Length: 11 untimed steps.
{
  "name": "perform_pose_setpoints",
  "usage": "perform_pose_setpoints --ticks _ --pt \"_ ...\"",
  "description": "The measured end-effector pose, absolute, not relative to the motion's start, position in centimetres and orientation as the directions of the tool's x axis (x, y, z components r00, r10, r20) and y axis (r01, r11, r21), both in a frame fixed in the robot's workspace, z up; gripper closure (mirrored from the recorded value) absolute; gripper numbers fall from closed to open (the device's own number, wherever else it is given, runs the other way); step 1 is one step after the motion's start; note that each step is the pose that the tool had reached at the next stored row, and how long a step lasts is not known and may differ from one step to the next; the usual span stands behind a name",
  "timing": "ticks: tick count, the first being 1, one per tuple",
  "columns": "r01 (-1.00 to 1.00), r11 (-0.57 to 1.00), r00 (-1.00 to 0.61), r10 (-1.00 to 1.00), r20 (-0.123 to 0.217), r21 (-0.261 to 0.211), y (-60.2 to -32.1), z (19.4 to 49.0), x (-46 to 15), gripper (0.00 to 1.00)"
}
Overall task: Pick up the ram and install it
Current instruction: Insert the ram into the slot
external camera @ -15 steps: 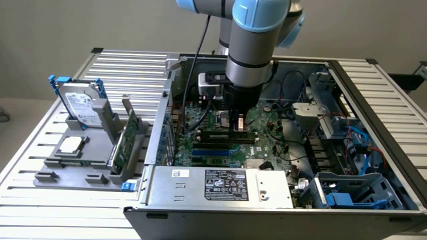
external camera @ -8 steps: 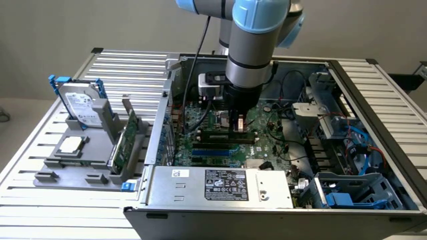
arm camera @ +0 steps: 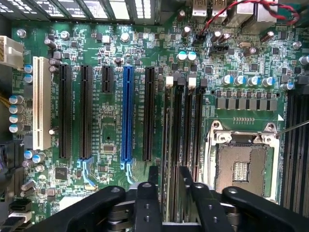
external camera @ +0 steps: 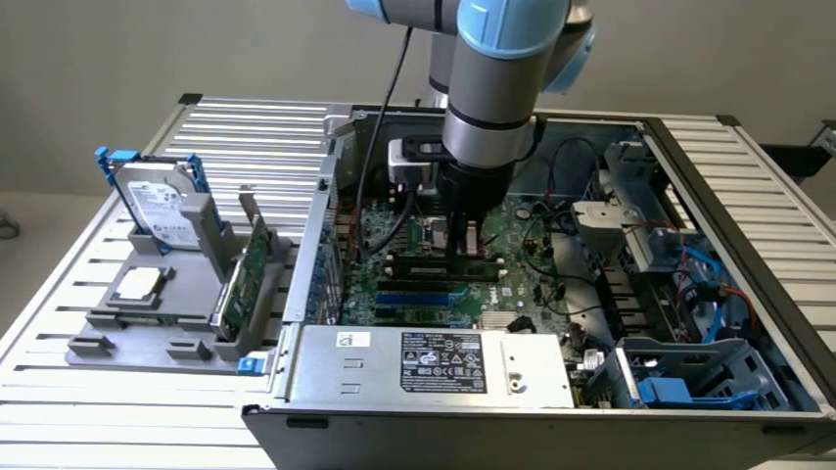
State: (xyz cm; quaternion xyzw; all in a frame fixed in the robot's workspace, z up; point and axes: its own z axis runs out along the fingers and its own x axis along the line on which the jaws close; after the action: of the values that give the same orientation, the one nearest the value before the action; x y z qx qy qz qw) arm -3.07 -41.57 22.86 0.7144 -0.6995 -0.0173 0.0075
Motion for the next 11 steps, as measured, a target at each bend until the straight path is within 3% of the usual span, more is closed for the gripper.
perform_pose_setpoints --ticks 1,2,8,11 --pt "-0.999 -0.021 0.021 -1.0 -0.014 0.036 -41.6 23.1 -3.1 0.66" --pt "-0.999 -0.021 0.021 -1.0 -0.014 0.038 -41.6 23.3 -3.1 0.6" --pt "-0.999 -0.021 0.021 -1.0 -0.014 0.048 -41.6 24.6 -3.1 0.6" --pt "-0.998 -0.021 0.021 -1.0 -0.015 0.051 -41.6 24.7 -3.1 0.69"
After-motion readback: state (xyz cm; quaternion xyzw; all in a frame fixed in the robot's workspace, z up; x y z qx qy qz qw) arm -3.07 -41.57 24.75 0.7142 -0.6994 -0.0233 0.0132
